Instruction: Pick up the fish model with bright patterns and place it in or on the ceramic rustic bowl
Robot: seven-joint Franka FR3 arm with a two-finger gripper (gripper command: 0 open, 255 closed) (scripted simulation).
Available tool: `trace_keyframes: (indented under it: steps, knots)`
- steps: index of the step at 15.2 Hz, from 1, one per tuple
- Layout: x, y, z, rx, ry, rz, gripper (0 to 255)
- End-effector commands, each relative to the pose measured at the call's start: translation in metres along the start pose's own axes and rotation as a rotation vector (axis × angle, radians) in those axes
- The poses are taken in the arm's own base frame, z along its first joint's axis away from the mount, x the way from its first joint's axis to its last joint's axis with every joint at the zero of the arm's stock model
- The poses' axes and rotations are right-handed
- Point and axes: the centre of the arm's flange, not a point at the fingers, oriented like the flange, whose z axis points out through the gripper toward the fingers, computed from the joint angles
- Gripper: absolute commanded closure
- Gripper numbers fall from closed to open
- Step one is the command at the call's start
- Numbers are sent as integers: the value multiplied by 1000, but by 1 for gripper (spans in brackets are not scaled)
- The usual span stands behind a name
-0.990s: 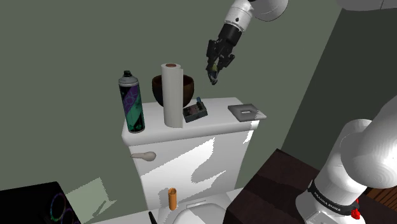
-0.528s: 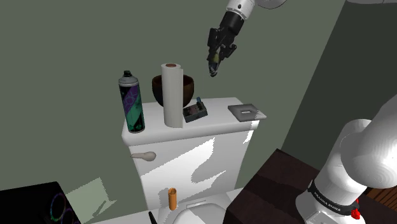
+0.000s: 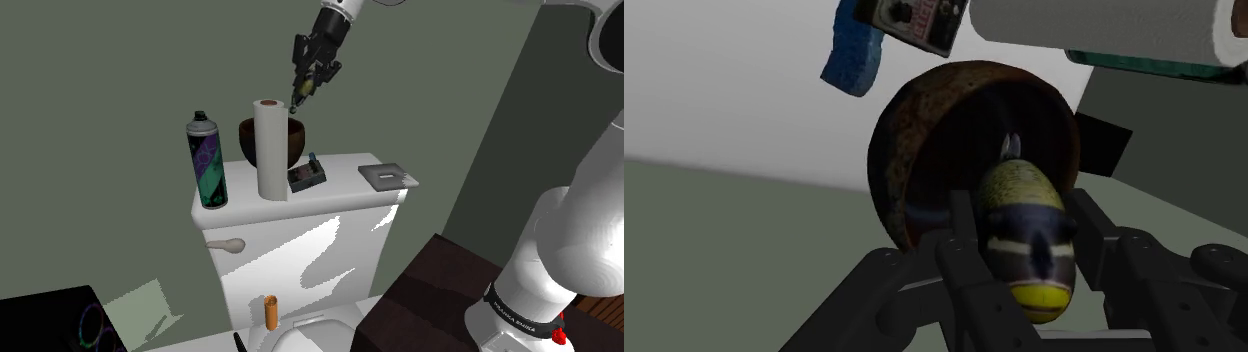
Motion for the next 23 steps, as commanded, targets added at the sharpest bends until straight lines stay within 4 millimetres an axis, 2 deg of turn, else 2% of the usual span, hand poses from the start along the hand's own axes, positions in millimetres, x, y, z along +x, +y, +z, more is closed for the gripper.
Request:
trace_keyframes:
  steps: [1, 5, 19, 23]
  knots:
    - [17, -18, 11, 1, 0, 1, 255]
    - [49, -54, 29, 1, 0, 1, 255]
    - [47, -21, 96, 1, 0, 1, 255]
    - [47, -21, 96, 1, 0, 1, 255]
